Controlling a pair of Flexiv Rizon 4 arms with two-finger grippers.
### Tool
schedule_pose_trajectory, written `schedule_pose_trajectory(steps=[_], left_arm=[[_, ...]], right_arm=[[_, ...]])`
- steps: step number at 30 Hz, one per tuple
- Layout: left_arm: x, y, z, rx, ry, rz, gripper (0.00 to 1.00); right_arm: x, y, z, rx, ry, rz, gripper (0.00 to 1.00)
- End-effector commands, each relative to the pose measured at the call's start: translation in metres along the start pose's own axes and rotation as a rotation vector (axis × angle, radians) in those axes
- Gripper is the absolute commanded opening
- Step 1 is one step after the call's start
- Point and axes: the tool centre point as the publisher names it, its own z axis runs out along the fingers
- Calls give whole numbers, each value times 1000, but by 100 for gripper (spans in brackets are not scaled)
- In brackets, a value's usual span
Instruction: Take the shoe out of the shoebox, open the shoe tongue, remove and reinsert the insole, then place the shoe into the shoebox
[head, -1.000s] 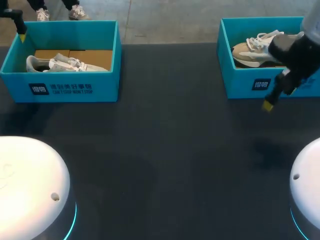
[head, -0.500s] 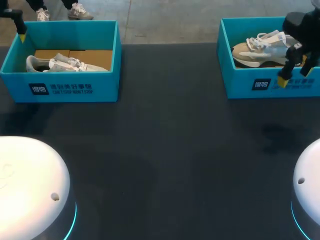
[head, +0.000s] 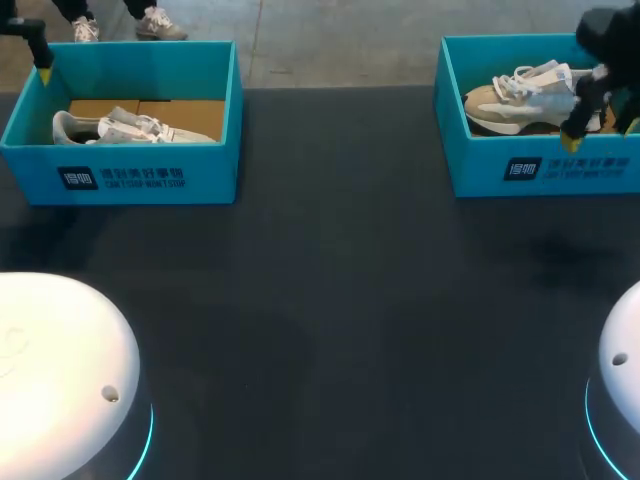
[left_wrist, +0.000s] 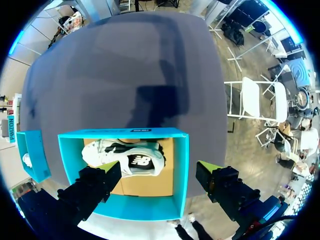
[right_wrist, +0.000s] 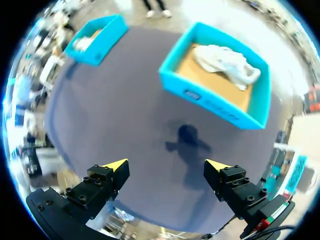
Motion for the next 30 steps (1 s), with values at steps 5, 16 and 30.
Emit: schedule_pose_trajectory(steps=[5,16,30], left_arm=[[0,-1,0,-2,1,1,100],[0,-1,0,-2,1,1,100],[0,-1,0,-2,1,1,100]], right_arm=[[-68,40,-27,15,-92,216,100],[-117,80,2,86,-157,289,100],[-159,123,29,56,-180,399,100]])
